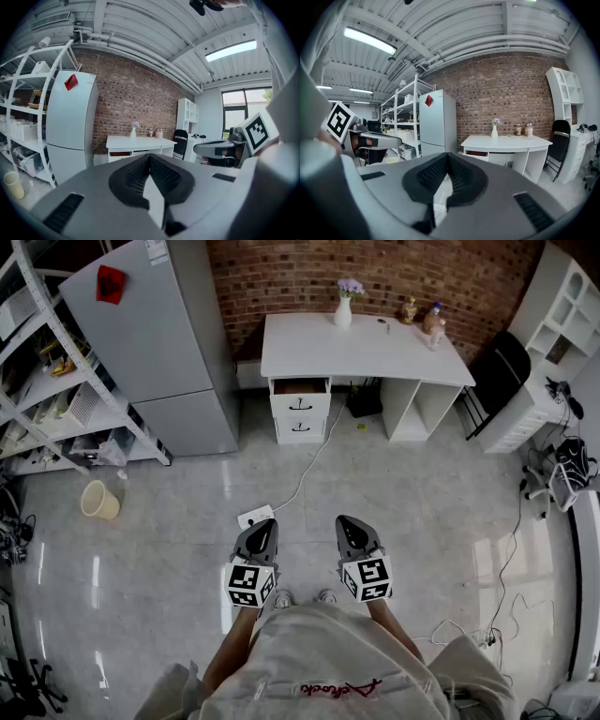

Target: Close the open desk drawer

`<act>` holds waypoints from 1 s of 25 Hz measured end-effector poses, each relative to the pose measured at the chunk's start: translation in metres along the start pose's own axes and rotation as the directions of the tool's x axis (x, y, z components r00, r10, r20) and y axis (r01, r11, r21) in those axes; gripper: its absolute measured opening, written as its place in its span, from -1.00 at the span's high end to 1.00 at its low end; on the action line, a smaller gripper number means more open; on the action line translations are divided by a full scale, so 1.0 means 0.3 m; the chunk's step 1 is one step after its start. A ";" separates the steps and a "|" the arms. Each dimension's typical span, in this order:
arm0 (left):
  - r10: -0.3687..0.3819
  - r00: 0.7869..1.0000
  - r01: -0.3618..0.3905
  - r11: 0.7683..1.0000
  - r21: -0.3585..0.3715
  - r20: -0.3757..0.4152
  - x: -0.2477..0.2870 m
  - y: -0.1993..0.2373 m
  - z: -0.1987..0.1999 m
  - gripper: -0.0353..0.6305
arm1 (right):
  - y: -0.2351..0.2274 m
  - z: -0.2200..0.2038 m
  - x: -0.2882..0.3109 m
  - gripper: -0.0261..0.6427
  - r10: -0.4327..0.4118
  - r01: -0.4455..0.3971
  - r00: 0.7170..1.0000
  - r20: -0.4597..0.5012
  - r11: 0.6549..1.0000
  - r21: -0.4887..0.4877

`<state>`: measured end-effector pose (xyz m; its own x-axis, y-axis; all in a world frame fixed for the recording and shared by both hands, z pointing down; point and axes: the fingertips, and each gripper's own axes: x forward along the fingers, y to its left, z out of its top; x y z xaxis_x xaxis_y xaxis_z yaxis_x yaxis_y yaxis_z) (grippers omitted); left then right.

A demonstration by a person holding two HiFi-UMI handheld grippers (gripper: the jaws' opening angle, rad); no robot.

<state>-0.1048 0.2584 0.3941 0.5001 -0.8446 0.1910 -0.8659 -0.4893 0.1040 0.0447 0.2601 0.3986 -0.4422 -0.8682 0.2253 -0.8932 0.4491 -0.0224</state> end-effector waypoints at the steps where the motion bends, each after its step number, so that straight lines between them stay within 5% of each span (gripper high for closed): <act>1: 0.001 1.000 -0.001 1.000 0.000 -0.001 0.008 0.005 0.003 0.86 | -0.004 0.003 0.009 0.87 0.003 -0.003 1.000 -0.002 1.000 0.000; 25: 0.077 0.997 -0.077 0.997 0.006 -0.018 0.123 -0.066 -0.009 0.86 | -0.157 -0.018 0.009 0.87 0.087 -0.087 0.996 0.037 0.996 0.020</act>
<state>-0.0694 0.2376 0.4017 0.4316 -0.8759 0.2159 -0.9019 -0.4240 0.0826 0.0860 0.2378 0.4054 -0.5206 -0.8332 0.1866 -0.8526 0.5190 -0.0616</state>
